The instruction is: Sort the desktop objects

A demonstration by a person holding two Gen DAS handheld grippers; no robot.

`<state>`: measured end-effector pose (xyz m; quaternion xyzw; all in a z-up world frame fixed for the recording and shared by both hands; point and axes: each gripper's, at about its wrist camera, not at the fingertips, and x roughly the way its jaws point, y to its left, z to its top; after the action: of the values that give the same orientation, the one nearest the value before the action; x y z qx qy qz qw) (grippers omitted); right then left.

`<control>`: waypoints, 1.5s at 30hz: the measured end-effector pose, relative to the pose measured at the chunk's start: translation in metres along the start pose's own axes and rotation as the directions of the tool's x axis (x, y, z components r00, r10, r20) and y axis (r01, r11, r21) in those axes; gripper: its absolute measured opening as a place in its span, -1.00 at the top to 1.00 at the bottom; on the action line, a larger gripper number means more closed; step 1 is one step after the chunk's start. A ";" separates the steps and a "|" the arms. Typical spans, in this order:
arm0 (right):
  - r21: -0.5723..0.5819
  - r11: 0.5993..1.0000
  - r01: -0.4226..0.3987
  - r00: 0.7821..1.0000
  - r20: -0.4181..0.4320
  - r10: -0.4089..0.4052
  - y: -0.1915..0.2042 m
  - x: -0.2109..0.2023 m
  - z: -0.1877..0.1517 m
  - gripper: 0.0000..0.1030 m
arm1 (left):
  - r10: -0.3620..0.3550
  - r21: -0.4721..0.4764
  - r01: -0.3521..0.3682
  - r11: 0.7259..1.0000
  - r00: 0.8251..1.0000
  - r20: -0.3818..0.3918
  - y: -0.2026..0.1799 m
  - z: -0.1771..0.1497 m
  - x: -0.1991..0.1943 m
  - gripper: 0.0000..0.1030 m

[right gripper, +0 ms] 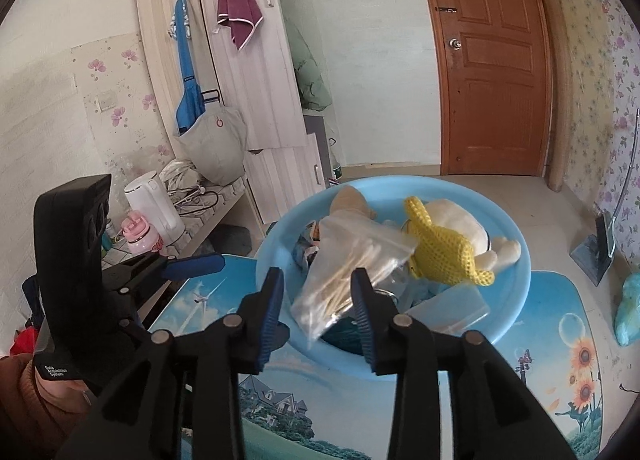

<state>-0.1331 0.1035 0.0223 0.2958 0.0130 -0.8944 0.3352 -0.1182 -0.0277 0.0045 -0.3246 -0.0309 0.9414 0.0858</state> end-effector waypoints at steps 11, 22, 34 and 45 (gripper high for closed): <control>0.045 0.997 0.066 0.998 -0.027 -0.065 -0.007 -0.015 -0.011 0.23 | 0.020 -0.044 -0.020 0.999 1.000 -0.002 0.001 -0.005 -0.011 -1.00; 0.121 0.971 0.204 0.978 0.008 -0.207 -0.023 -0.053 -0.016 -0.49 | 0.054 -0.029 -0.054 0.998 0.998 -0.020 -0.031 -0.005 -0.026 -1.00; 0.154 0.935 0.320 0.940 0.074 -0.334 -0.026 -0.097 -0.021 -1.00 | 0.104 -0.040 -0.103 0.994 0.995 0.010 -0.056 -0.001 -0.063 -1.00; 0.169 0.918 0.359 0.920 0.105 -0.379 -0.013 -0.137 -0.020 -1.00 | 0.103 -0.051 -0.101 0.994 0.993 0.049 -0.072 0.001 -0.102 -1.00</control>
<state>-0.0482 0.1992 0.0770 0.2504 -0.0196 -0.9581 0.1380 -0.0296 0.0249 0.0755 -0.3036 -0.0391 0.9516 0.0289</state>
